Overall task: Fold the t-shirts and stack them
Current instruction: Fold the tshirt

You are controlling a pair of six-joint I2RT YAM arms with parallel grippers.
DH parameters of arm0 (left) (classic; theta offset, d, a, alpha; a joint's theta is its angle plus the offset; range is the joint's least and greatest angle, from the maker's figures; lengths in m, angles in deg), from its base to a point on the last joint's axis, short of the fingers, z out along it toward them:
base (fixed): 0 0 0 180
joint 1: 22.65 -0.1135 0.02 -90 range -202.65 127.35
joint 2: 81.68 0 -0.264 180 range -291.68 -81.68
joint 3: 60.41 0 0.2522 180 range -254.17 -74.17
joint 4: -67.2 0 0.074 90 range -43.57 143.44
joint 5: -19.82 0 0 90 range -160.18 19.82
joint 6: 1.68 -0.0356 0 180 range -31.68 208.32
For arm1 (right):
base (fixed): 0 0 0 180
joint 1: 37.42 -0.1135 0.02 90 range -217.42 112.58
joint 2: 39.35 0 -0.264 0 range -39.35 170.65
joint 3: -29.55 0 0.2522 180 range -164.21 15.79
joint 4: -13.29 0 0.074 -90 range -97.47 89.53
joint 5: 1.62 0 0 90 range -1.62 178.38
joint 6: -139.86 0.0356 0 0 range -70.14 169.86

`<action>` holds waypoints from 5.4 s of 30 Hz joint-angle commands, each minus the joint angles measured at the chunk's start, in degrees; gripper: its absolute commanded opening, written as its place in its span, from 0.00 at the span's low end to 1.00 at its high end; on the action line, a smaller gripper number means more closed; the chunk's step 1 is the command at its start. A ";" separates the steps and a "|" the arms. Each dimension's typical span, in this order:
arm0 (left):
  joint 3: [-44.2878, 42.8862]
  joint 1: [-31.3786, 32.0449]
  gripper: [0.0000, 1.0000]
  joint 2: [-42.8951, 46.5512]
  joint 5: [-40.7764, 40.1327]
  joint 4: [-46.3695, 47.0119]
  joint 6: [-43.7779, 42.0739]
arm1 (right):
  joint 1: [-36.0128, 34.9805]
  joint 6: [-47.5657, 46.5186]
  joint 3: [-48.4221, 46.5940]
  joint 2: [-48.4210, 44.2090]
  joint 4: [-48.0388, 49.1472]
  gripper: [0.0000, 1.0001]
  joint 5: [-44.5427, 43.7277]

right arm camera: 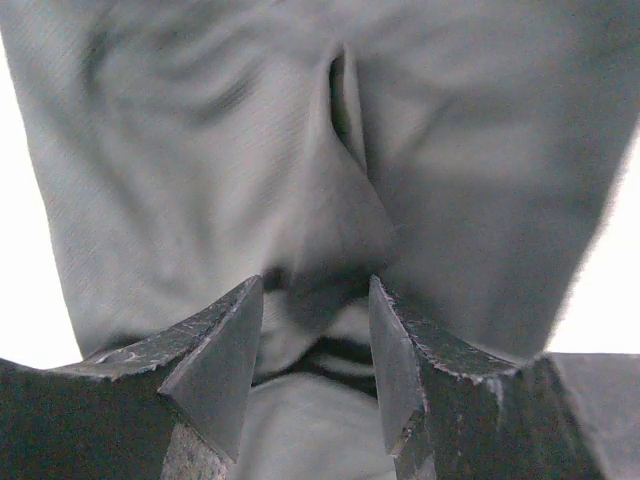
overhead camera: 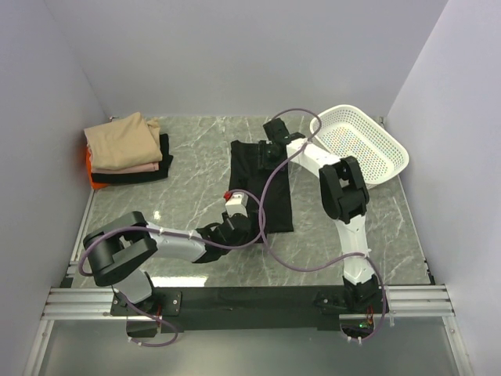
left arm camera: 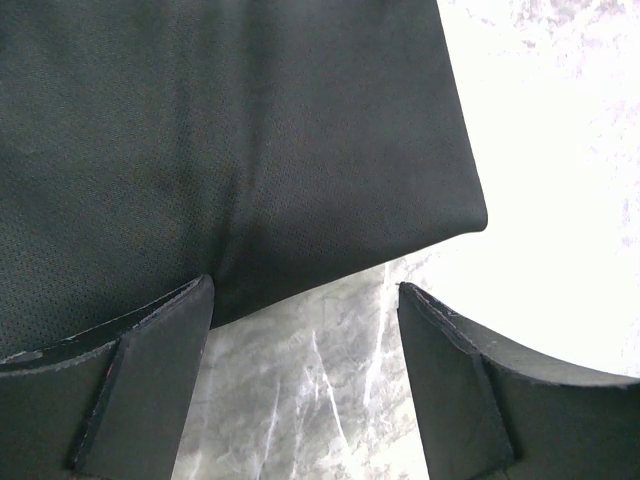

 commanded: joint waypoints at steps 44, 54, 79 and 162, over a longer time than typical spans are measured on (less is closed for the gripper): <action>10.27 -6.61 0.87 19.48 2.89 -10.86 0.40 | -5.69 11.97 65.04 -52.86 14.86 0.59 -1.36; 11.58 -6.61 0.82 17.90 2.01 -9.54 1.37 | -6.48 12.76 66.01 -51.19 16.70 0.57 -0.92; 14.22 -6.61 0.00 12.71 1.48 -5.59 4.00 | -8.85 14.61 69.87 -52.68 16.88 0.00 -1.18; -5.64 15.11 0.00 45.06 -15.32 -41.89 2.35 | -35.33 23.06 42.10 -78.52 -26.28 0.00 -29.31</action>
